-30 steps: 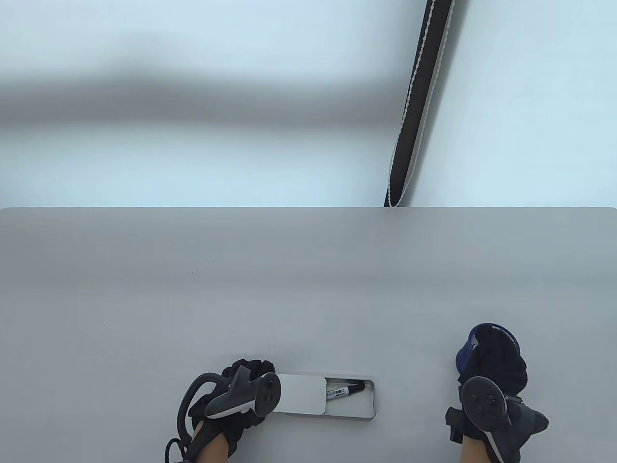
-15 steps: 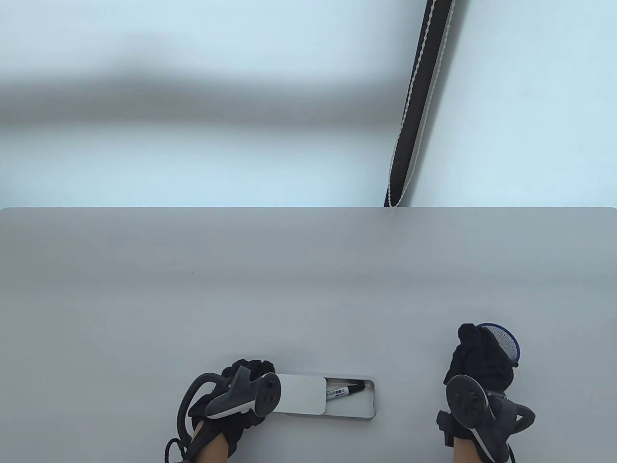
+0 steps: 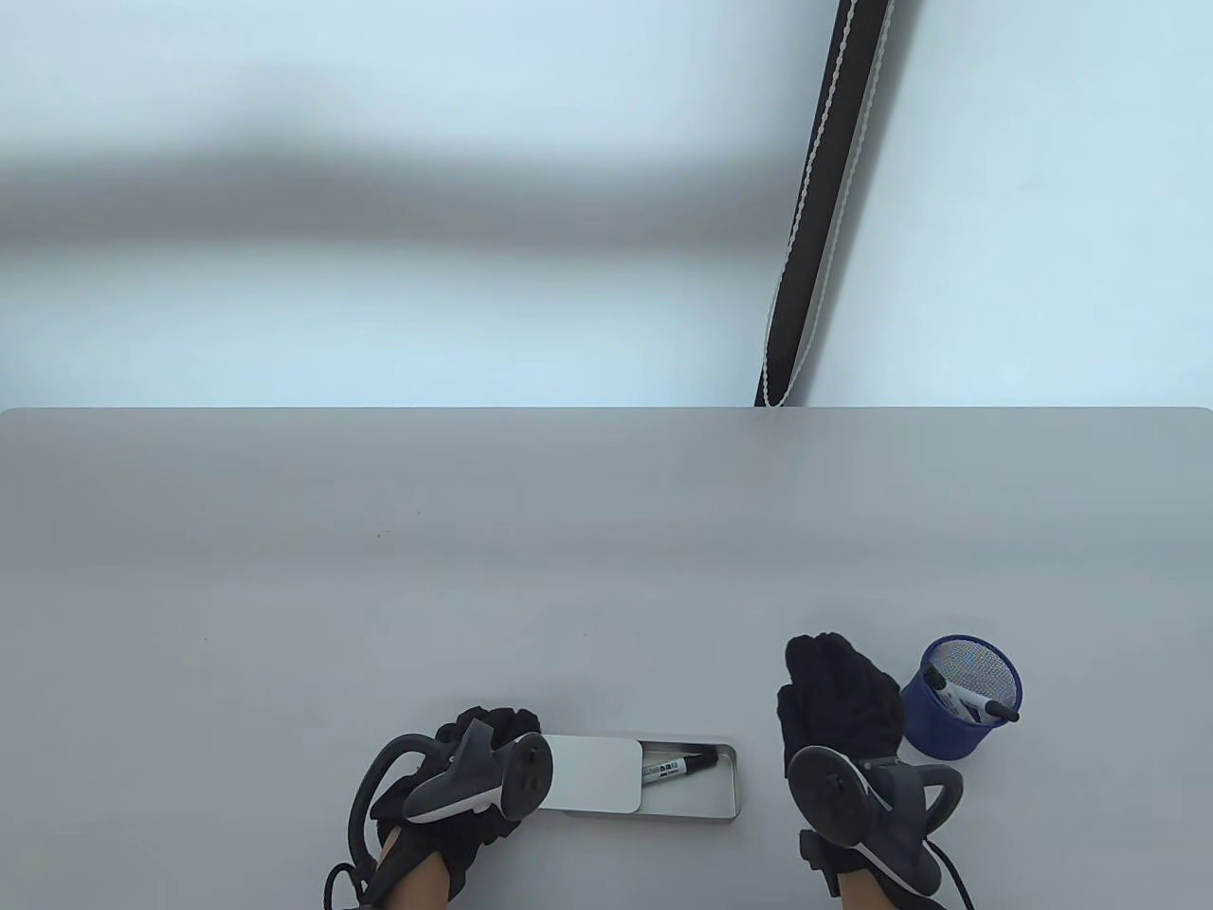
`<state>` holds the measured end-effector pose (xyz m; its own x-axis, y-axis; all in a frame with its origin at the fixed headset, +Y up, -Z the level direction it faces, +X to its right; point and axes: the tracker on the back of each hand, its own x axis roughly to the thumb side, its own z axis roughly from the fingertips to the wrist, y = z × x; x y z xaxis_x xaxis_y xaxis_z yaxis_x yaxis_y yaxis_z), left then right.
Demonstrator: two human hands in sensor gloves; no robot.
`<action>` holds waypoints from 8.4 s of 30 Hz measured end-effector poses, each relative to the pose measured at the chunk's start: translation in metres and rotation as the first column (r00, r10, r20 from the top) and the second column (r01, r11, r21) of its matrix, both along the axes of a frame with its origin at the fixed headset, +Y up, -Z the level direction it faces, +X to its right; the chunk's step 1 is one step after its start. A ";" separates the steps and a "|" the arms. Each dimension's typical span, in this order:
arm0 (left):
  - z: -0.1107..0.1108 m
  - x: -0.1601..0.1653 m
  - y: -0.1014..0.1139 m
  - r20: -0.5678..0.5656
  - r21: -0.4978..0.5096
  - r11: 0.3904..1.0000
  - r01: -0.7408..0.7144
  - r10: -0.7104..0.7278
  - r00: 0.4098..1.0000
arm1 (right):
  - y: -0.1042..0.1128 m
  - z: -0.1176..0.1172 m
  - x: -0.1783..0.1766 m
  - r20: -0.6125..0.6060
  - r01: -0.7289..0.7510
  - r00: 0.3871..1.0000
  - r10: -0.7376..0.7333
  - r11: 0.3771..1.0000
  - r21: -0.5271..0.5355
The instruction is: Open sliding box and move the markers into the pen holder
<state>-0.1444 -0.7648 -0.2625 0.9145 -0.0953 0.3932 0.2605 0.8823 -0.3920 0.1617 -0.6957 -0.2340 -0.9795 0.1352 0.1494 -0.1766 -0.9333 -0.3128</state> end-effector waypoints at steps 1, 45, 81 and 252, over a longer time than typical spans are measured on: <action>0.000 0.000 0.000 0.000 -0.001 1.000 -0.001 0.001 1.000 | -0.002 0.000 -0.003 -0.014 -0.002 1.000 0.002 1.000 -0.018; 0.001 0.001 -0.001 0.008 0.006 1.000 0.001 -0.001 1.000 | -0.073 -0.021 -0.061 -0.309 -0.431 0.892 0.331 0.829 -0.357; 0.000 0.002 0.000 0.010 0.016 1.000 0.008 -0.008 1.000 | -0.071 -0.016 -0.058 -0.318 -0.474 0.860 0.399 0.856 -0.207; 0.002 0.004 0.000 0.010 0.023 1.000 0.020 -0.020 1.000 | 0.014 0.010 0.008 0.074 0.037 0.996 -0.049 0.987 0.157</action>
